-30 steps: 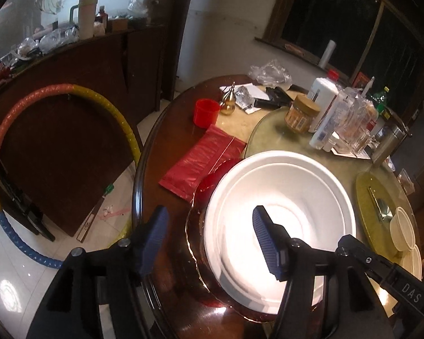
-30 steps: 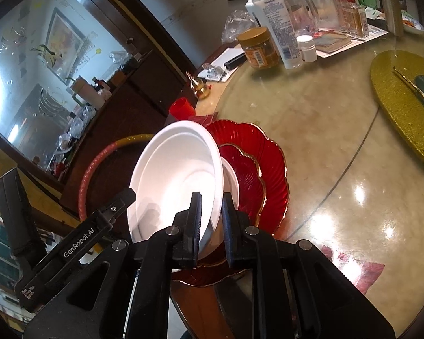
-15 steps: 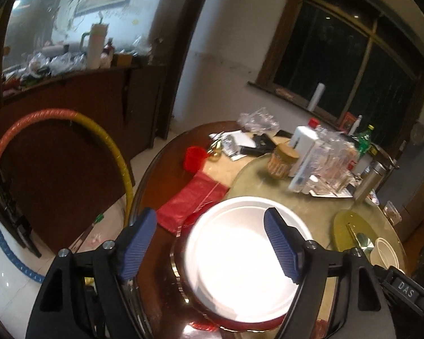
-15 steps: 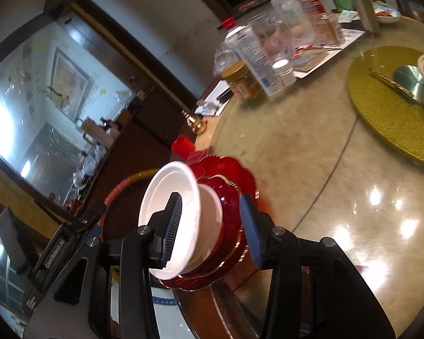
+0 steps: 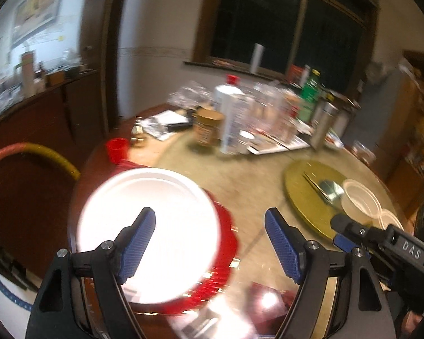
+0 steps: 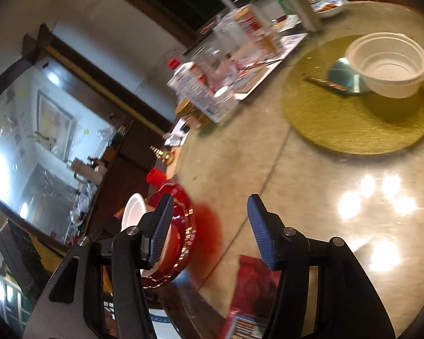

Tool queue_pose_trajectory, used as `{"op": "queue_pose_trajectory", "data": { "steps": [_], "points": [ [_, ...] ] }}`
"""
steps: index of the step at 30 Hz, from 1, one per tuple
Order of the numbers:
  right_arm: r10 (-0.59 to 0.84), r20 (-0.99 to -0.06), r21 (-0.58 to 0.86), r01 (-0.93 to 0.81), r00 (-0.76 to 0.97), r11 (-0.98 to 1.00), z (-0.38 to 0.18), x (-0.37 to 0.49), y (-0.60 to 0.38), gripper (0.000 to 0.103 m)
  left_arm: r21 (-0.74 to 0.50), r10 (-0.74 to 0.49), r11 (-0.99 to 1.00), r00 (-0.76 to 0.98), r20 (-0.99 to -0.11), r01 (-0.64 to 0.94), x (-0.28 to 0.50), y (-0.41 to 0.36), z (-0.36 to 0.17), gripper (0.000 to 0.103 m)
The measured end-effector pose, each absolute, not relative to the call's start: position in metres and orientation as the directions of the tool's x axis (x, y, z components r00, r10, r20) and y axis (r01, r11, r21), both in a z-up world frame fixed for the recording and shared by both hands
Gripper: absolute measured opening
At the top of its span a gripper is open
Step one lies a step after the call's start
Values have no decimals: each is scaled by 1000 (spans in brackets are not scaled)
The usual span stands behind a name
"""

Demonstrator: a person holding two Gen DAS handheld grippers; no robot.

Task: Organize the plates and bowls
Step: 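Move the right gripper to the beige ribbed plastic bowl on the mat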

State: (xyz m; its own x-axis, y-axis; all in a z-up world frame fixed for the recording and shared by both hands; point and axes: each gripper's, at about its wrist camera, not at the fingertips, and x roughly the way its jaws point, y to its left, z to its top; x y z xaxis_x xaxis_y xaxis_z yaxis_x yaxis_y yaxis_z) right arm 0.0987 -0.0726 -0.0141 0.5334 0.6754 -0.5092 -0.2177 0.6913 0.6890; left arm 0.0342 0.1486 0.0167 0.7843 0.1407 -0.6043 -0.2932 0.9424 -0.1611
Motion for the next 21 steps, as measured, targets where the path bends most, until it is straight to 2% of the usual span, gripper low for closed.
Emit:
{"op": "queue_pose_trajectory", "data": {
  "steps": [6,15,21],
  "points": [
    [652,-504,729,-126,567,673,-27,102,-117,55,-167,39,967,756,-653,-194,49,116,5,80],
    [684,-486,728,-181,543,661,-19,105,-114,55,-176,73,954,755,-651,-244,46,117,6,80],
    [634,-515,700,-143,577,699,-19,103,-126,55,-204,6,959,738,-675,-195,68,108,3,80]
  ]
}}
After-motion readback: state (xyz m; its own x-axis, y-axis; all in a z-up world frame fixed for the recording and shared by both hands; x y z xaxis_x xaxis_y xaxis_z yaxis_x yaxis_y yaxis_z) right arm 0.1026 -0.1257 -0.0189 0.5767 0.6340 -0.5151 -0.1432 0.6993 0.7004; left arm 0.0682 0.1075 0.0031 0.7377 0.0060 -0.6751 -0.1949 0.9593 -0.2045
